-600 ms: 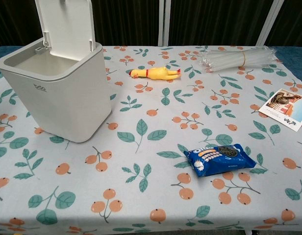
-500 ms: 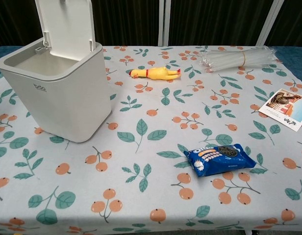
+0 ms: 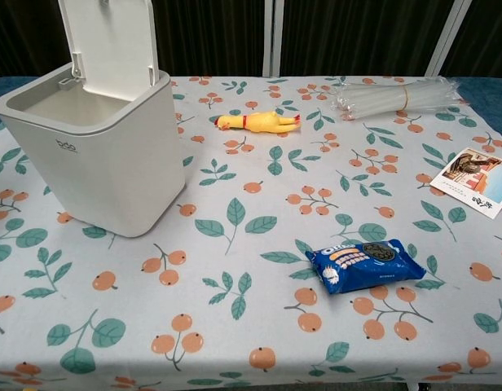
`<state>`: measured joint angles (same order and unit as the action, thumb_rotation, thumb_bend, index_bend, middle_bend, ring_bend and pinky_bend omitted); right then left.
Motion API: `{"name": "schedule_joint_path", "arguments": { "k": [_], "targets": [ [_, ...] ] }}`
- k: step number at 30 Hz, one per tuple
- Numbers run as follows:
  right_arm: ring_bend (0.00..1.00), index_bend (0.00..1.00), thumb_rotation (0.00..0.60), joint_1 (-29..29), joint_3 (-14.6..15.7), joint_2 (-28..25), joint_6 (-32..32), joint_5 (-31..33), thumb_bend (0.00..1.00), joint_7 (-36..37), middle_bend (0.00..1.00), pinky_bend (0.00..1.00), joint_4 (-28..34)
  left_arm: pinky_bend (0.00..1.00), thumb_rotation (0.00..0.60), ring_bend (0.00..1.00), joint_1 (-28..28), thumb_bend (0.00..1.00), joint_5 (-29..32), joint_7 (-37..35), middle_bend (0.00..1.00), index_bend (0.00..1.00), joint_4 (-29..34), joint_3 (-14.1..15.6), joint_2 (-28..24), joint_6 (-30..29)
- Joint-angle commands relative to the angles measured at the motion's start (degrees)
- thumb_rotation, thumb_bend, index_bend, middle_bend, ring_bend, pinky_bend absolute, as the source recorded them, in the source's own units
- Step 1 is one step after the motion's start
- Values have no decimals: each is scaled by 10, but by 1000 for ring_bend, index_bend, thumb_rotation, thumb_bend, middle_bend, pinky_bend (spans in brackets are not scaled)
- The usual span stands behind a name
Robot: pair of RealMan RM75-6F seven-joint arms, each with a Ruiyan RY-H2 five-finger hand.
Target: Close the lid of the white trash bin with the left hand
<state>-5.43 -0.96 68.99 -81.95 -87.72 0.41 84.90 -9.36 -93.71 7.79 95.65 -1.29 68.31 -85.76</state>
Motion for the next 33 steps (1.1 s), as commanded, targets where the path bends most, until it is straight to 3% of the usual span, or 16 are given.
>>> {"name": "schedule_joint_path", "arguments": {
  "k": [1,4,8,14,20,26,33],
  "targets": [
    [0,0,600,0,-2,-1,2,5,266,2,0,0,-2,63,600,0,-15,164,-15,-3,46,0,11,-9,-12,6],
    [0,0,600,-1,-2,2,3,3,265,2,0,0,-2,64,600,0,-37,394,-34,-9,46,0,30,-19,-28,16],
    [0,0,600,-3,0,4,8,2,264,1,0,0,-4,66,600,0,-73,576,-58,-17,46,0,57,-34,-44,40],
    [0,0,600,-2,-2,2,7,7,265,4,0,0,-6,66,600,0,-143,673,-67,-33,46,0,86,-72,-59,98],
    [0,0,600,-2,-2,3,12,11,266,7,0,0,-10,67,600,0,-222,736,-24,-61,46,0,101,-106,-71,198],
    [0,0,600,-2,-2,4,15,14,265,12,0,0,-15,67,600,0,-280,782,26,-57,46,0,92,-119,-65,283],
    [0,0,600,0,-3,4,16,19,265,20,0,0,-22,67,600,0,-305,825,68,-43,46,0,79,-123,-58,311]
  ]
}}
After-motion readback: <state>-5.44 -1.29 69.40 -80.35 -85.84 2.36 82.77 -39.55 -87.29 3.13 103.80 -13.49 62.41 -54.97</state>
